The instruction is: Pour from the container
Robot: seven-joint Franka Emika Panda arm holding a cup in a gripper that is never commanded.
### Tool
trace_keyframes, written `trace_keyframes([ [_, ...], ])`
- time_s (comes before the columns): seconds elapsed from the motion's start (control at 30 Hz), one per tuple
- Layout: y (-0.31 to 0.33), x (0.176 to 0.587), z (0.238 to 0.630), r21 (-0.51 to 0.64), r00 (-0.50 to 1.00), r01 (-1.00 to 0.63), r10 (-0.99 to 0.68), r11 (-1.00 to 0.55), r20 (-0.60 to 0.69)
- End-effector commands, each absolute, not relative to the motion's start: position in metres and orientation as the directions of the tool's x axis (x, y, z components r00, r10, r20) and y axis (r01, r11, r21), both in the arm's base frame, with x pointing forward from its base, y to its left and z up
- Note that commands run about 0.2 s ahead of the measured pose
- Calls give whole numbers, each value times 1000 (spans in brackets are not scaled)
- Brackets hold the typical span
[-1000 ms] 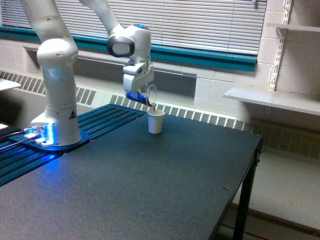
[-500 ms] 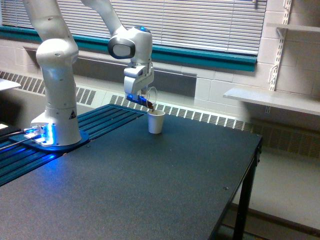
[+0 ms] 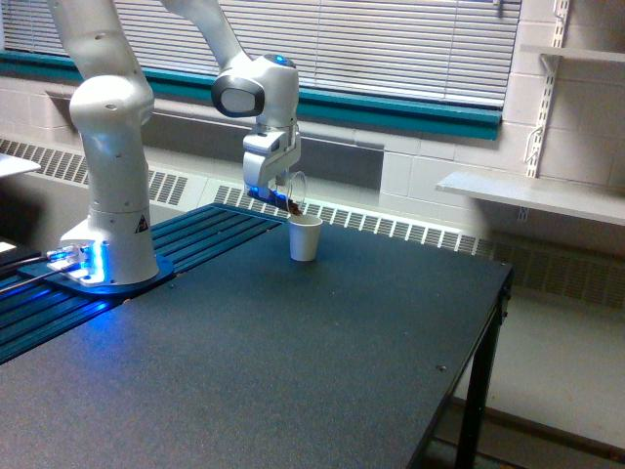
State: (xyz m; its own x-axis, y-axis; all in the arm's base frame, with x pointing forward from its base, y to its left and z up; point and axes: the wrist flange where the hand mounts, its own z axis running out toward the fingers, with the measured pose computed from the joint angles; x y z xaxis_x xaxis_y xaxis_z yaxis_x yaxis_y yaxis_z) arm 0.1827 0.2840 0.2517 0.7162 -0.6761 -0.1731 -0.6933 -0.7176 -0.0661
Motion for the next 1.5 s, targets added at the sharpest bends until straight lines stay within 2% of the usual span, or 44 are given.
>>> trace_keyframes([
  [0.03,281,185,248,-75,733,-676,-657,-733,-176],
  [1.5,274,206,237,-99,724,-683,-651,-724,-228],
])
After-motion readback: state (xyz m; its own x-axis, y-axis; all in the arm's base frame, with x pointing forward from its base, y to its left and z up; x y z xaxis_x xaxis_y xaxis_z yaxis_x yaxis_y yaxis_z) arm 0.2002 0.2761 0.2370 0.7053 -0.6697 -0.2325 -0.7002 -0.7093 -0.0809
